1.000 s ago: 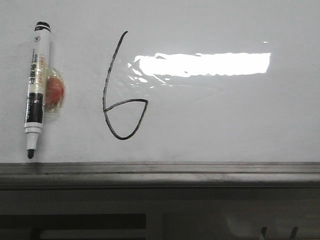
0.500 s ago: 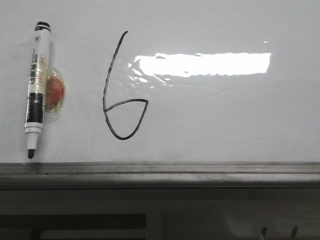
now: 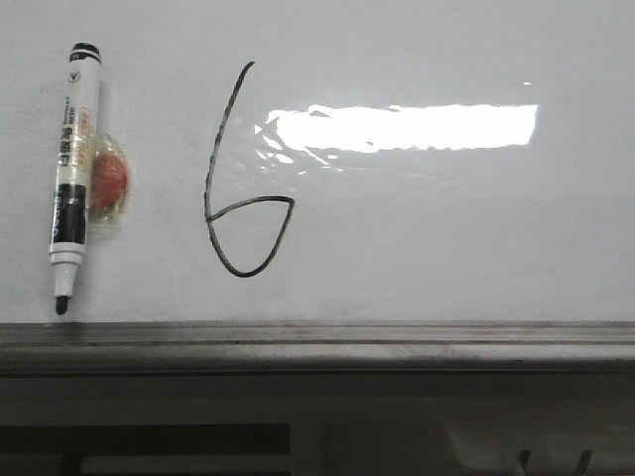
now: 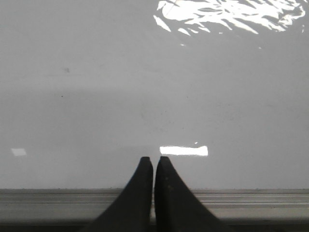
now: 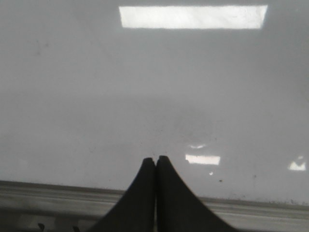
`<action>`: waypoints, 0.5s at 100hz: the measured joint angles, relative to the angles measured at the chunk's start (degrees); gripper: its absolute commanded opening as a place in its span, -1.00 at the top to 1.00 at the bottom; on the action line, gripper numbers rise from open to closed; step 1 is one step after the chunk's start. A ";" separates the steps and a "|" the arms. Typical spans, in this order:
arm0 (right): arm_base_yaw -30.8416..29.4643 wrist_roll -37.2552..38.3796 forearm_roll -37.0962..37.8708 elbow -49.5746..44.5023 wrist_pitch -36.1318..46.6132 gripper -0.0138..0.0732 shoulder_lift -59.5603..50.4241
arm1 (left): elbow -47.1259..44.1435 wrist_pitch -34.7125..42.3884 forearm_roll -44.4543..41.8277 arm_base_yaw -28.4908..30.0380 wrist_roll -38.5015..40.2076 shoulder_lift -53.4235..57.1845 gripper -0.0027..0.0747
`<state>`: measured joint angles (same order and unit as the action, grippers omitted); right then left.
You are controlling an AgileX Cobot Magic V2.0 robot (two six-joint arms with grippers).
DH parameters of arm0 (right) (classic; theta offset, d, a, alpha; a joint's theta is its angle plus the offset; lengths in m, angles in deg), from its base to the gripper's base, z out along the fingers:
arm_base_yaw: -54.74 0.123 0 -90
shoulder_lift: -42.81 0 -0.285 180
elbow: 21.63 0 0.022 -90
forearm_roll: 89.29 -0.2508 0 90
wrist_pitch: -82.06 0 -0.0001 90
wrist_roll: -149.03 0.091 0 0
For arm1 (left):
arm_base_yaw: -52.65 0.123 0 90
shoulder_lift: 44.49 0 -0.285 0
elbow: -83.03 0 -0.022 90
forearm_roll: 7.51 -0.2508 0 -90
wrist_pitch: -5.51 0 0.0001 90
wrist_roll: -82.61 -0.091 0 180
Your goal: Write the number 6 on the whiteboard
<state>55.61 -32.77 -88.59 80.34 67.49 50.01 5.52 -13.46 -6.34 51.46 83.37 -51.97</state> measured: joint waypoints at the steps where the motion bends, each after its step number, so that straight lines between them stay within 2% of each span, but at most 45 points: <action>1: 0.00 0.00 0.00 0.00 -0.18 0.83 0.00 | 0.00 0.00 0.00 0.00 0.00 0.00 0.99; 50: 0.00 0.11 0.42 0.10 -3.70 0.83 -0.07 | 0.00 0.00 0.00 0.00 0.00 0.00 0.99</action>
<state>55.61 -32.65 -88.17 80.44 63.78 49.94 5.52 -13.46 -6.34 51.46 83.37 -51.97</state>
